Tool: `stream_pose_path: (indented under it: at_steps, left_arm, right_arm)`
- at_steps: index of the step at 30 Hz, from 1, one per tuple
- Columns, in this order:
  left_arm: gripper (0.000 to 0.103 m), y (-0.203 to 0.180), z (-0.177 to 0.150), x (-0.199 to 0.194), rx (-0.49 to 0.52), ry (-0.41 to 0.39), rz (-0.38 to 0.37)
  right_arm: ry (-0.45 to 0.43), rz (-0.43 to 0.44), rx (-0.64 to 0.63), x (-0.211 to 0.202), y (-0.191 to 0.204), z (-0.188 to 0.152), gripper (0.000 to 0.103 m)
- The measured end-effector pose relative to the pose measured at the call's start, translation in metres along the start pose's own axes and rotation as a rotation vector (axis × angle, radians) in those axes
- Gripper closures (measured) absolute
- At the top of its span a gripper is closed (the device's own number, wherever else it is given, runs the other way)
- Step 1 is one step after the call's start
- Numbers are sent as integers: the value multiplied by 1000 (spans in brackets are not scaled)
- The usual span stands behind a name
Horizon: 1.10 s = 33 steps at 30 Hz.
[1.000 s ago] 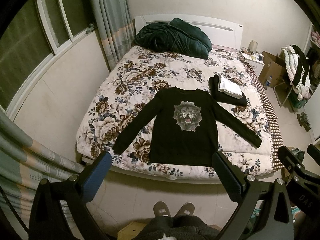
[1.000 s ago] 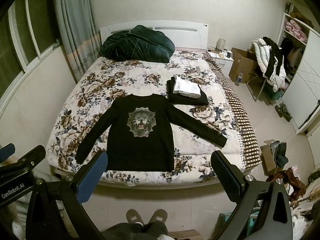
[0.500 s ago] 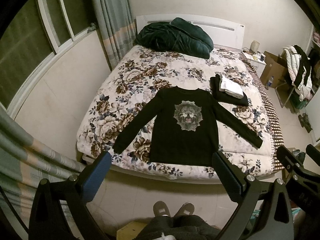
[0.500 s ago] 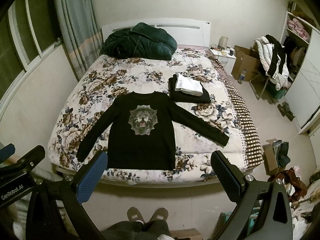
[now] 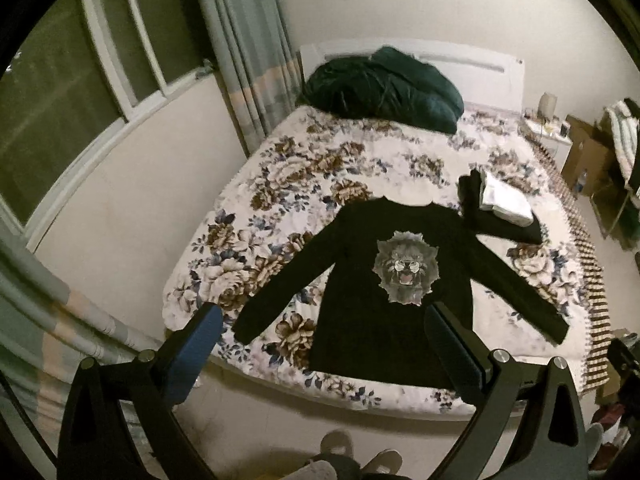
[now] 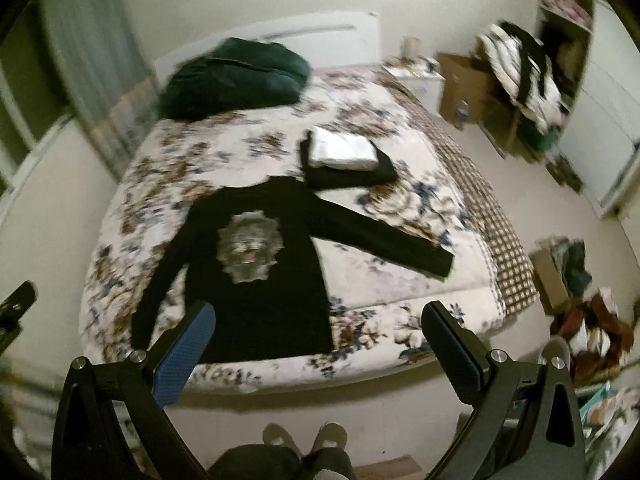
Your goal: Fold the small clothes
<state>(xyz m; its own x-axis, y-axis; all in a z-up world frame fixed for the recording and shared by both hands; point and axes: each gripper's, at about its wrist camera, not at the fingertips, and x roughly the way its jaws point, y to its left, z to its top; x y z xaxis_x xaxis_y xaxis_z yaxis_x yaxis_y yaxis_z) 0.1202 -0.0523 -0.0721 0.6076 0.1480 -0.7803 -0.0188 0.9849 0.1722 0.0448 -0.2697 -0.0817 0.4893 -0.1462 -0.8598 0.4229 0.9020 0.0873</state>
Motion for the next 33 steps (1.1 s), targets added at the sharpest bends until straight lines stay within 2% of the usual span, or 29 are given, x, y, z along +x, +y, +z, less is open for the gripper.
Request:
stream_pose_path:
  at_steps: [5,10,11,16,21,25,30,33]
  left_arm:
    - [0,-45,12,87,57,76,14]
    - [0,-96,23,199,111,167,-23]
    - [0,-105,25,217,119,185,-28]
    - [0,-159,18,333,163,296,-73]
    - [0,-208,-1,429,190,363,-71]
    - [0,-247,-25,485,266,377,-47]
    - [0,-279,-40,523,316,389,-35]
    - [0,-285,-44,536,300,403,-27]
  right_arm:
    - [82,9,185,107,-55,19,0]
    - [129,-31,360,218,-108,35,0]
    - [134,-25,422,252,-124,38,0]
    - [157,-72,651,357,-181,31,0]
    - [109,-85,897,461,-250,-3,0]
    - [68,-103,1063,531,-299,-39,0]
    - [-26,-46,1182,576,-337,-73,2]
    - [-95,-31,1232,589,-353,-84,16]
